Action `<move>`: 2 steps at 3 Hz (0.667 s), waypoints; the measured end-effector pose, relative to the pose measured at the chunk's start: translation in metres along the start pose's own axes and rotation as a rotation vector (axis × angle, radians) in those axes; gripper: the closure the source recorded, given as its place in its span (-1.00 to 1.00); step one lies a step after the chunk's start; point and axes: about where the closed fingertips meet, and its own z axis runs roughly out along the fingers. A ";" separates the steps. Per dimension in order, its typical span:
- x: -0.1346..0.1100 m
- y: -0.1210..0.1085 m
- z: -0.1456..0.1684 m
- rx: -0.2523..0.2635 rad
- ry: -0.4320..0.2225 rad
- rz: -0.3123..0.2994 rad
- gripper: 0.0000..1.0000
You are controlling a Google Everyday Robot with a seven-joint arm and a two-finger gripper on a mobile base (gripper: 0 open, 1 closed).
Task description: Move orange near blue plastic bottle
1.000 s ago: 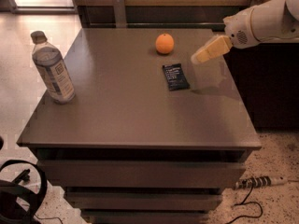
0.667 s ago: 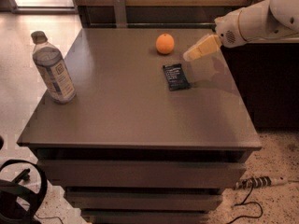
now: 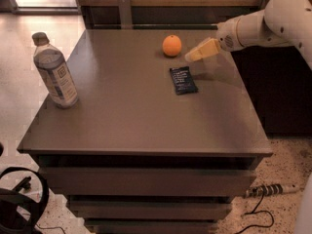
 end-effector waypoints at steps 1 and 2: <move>0.002 -0.014 0.028 -0.006 -0.021 0.019 -1.00; -0.002 -0.020 0.060 -0.038 -0.047 0.026 -1.00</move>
Offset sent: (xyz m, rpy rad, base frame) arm 0.0883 0.0337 -0.0301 0.0985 -0.0064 0.0489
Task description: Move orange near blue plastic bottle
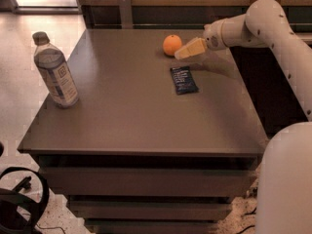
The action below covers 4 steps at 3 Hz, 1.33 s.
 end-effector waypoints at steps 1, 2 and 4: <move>-0.007 0.002 0.029 -0.036 -0.023 -0.002 -1.00; -0.012 0.006 0.045 -0.055 -0.045 -0.005 -1.00; -0.014 0.017 0.061 -0.078 -0.063 0.000 -0.19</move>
Offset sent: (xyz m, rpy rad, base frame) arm 0.0366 0.0481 -0.0103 0.0677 -0.0241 0.0711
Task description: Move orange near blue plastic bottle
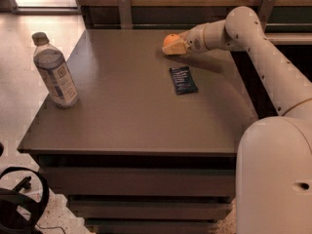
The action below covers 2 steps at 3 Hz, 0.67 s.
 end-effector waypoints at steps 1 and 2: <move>0.003 0.008 0.010 -0.029 -0.006 0.005 0.27; 0.003 0.011 0.014 -0.035 -0.005 0.005 0.77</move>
Offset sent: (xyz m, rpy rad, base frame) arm -0.0013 0.0101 -0.0067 0.0119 0.0099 0.0220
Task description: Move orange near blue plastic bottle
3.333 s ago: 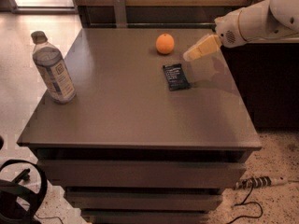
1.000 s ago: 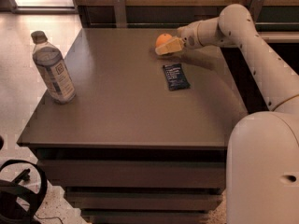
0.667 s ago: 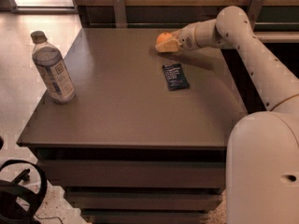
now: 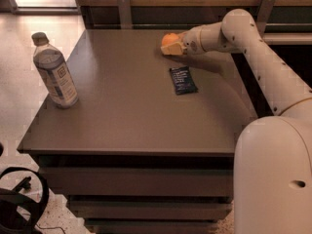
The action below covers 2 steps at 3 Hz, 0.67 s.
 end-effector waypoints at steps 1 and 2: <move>0.001 0.002 0.003 -0.005 0.001 0.001 1.00; -0.012 0.003 0.001 -0.003 0.029 -0.031 1.00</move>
Offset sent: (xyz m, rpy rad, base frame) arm 0.0030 0.0042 0.0337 -0.0960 -0.0234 0.0190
